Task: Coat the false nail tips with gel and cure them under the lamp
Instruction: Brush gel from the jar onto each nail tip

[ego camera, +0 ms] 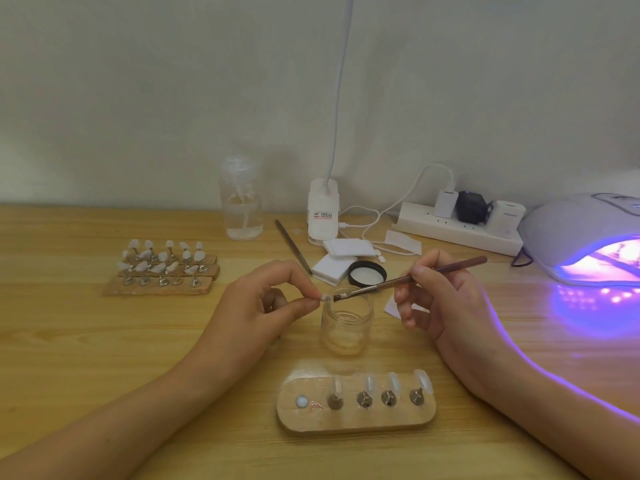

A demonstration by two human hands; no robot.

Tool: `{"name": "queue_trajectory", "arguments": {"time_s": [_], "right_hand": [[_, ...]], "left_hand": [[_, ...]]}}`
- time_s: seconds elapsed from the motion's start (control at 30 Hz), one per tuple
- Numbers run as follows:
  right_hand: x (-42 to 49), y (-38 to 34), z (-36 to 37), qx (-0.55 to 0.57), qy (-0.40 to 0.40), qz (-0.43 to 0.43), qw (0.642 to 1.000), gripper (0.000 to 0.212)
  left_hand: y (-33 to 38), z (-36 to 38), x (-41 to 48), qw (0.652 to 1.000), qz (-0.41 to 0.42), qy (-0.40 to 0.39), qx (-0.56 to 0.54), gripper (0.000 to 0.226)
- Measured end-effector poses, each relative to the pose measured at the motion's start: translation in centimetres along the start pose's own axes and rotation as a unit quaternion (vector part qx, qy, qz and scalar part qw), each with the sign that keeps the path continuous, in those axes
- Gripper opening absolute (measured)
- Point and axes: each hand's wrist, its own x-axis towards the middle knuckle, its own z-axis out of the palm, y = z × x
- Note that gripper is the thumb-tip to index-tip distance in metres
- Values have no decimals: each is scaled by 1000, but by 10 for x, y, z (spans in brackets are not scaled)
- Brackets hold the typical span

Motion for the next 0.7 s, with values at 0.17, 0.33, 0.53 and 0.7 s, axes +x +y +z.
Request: {"name": "queue_trajectory", "arguments": {"time_s": [0.17, 0.33, 0.53, 0.7], "right_hand": [[0, -2, 0, 23, -22, -16, 999, 18], [-1, 0, 0, -10, -4, -14, 1000, 19], [-1, -2, 0, 4, -25, -30, 999, 15], [-1, 0, 0, -26, -6, -25, 999, 14]], "left_hand": [[0, 0, 0, 1000, 0, -2, 2, 20], [-1, -1, -1, 1000, -5, -8, -3, 23], [-2, -1, 0, 1000, -3, -12, 6, 22], [-4, -1, -1, 1000, -4, -11, 0, 16]]}}
